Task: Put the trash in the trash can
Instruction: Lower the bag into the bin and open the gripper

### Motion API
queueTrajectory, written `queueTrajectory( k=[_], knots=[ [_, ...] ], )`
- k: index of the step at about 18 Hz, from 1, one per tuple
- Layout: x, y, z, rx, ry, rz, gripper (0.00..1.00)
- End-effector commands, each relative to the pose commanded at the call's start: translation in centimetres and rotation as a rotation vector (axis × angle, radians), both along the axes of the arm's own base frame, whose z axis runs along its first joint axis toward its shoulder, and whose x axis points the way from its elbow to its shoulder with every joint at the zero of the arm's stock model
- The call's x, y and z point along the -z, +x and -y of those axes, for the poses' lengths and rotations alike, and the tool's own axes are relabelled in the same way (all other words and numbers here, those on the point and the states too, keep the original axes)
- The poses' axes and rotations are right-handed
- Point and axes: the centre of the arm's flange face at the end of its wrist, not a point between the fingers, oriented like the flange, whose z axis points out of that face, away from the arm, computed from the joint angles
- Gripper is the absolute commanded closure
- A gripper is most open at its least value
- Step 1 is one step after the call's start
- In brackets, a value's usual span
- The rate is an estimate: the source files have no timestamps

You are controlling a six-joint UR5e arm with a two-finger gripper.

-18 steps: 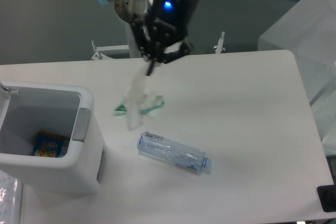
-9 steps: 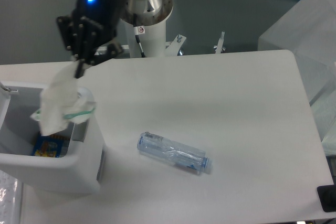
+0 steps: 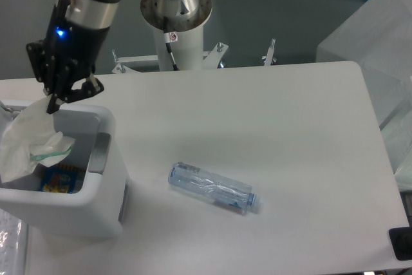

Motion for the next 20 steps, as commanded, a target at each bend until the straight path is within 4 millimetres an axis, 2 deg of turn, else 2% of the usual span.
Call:
queueTrajectory(
  k=[7, 11, 12, 13, 15, 16, 17, 20],
  knots=[
    [2.9, 0.2, 0.4, 0.003, -0.044, 0.023, 1.00],
    [3.1, 0.1, 0.2, 0.000, -0.039, 0.021, 0.99],
    [3.2, 0.0, 0.1, 0.001, -0.040, 0.021, 0.88],
    [3.1, 0.0, 0.1, 0.006, -0.035, 0.016, 0.63],
    [2.5, -0.2, -0.1, 0.001, 0.000, -0.007, 0.26],
    [2.2, -0.2, -0.2, -0.003, 0.020, -0.016, 0.23],
    [2.0, -0.3, -0.3, -0.006, 0.035, -0.024, 0.16],
    [1.5, -0.4, -0.2, -0.026, 0.036, -0.018, 0.06]
  ],
)
